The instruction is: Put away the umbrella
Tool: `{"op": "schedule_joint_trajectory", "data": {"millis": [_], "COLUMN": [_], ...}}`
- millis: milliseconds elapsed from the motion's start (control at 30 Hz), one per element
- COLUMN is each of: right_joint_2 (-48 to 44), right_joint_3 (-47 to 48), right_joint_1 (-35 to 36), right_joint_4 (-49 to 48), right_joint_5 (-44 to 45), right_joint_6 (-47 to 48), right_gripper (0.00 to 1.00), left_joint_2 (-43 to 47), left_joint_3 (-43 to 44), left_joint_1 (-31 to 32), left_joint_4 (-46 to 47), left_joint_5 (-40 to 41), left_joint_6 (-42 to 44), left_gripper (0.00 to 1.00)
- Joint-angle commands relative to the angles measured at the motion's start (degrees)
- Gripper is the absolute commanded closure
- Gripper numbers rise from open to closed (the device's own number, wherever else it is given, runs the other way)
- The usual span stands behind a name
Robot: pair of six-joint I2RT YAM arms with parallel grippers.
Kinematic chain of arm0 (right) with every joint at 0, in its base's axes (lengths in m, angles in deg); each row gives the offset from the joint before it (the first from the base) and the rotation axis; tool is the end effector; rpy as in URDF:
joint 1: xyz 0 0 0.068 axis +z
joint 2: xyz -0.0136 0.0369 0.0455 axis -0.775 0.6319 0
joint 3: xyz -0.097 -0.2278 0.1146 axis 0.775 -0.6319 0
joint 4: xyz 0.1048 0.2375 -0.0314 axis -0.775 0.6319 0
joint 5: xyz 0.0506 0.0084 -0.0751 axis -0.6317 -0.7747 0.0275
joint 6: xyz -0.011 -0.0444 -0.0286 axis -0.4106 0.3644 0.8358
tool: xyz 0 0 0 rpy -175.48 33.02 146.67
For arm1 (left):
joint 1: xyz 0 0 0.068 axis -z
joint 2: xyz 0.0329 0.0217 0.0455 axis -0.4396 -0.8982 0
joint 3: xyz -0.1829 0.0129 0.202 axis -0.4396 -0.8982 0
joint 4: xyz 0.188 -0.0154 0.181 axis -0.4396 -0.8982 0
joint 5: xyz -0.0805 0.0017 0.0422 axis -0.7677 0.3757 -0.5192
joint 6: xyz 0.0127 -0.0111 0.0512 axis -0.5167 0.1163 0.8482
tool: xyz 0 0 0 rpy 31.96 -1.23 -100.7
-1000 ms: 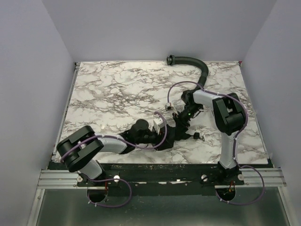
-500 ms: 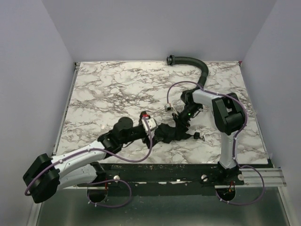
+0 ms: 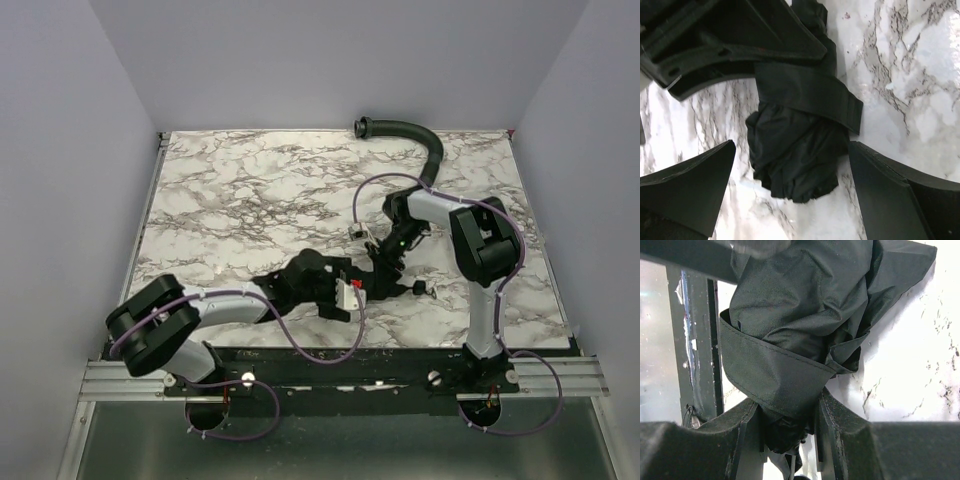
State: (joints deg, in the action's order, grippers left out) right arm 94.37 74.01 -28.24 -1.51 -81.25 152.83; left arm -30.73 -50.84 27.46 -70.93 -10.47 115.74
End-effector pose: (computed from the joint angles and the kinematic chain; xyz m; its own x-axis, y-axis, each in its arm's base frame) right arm 0.3056 0.1557 0.1337 -0.3237 -0.8012 -0.5033 -0.8027 -0.0490 0.5943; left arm 0.1544 -0.2269 0.1709 0.3473 0.5506 -0.7591 0.9058 0.0124 0.4235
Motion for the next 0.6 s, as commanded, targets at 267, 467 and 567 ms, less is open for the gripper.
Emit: {"op": "schedule_joint_trajectory", "data": {"millis": [267, 467, 567], "right_joint_2": [2.73, 0.36, -1.67], "right_joint_3": [-2.62, -4.26, -5.37], "right_joint_1": [0.83, 0.81, 0.81], "right_joint_4": [-5.88, -7.62, -9.75], "right_joint_5": [12.96, 11.29, 9.99], "right_joint_6": [4.12, 4.24, 3.68], "right_gripper": [0.96, 0.87, 0.79], "left_joint_2": [-13.51, -16.43, -17.64], "left_joint_3": [7.45, 9.29, 9.19], "left_joint_1": [3.06, 2.87, 2.71], "left_joint_4": [1.19, -5.36, -8.43], "left_joint_5": [4.46, 5.59, 3.50], "left_joint_6": [-1.82, -15.79, -22.85], "left_gripper": [0.22, 0.75, 0.94]}}
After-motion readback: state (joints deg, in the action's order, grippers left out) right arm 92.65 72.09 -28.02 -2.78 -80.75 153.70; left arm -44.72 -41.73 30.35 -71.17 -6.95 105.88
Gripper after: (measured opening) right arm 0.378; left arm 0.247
